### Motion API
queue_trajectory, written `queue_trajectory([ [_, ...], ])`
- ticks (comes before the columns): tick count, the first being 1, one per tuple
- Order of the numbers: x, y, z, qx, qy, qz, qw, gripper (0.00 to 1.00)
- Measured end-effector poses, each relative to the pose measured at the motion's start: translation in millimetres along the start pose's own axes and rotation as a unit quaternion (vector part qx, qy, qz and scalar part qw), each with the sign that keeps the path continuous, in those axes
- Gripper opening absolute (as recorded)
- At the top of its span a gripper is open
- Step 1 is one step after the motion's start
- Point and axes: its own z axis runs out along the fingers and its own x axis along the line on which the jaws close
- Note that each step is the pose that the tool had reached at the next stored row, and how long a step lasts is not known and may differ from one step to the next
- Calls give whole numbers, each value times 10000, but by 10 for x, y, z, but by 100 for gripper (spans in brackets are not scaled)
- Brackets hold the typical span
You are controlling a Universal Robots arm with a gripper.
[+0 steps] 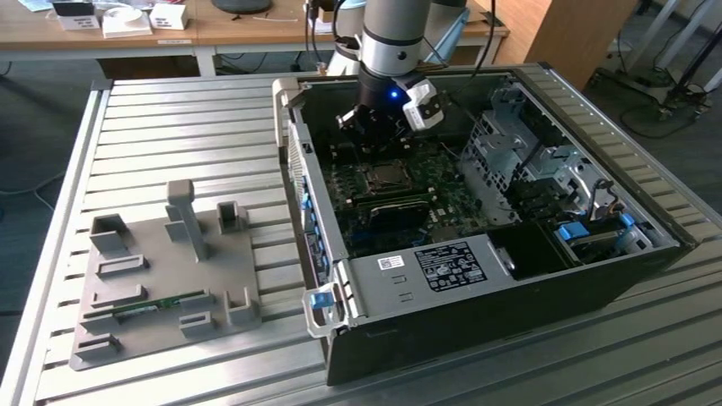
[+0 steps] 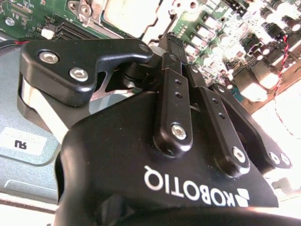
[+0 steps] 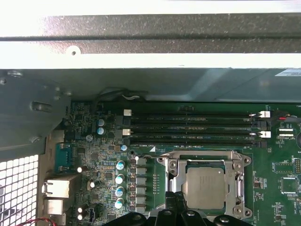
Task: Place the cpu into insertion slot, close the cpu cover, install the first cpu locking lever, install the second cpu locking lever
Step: 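Install the first cpu locking lever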
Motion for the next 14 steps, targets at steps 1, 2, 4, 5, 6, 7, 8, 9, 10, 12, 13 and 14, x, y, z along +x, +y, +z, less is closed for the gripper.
queue_trajectory([
  [1, 2, 0, 0, 0, 0, 0, 10000, 11],
  [2, 7, 0, 0, 0, 0, 1, 10000, 11],
  [4, 21, 0, 0, 0, -1, 0, 10000, 11],
  [5, 29, 0, -1, 0, -1, 0, 10000, 11],
  [6, 37, 0, -1, 0, -1, 0, 10000, 11],
  [7, 46, 0, -1, 0, -1, 0, 10000, 11],
  [8, 56, 0, -1, 0, -1, 0, 10000, 11],
  [9, 63, 0, -1, 0, -2, 0, 10000, 11],
  [10, 63, 1, -1, 0, -2, 0, 10000, 11],
  [12, 63, 0, -1, 0, -2, -1, 10000, 11],
  [13, 64, 0, -2, 0, -2, 0, 10000, 11],
  [14, 65, 0, -5, 1, -1, 0, 10000, 11],
])
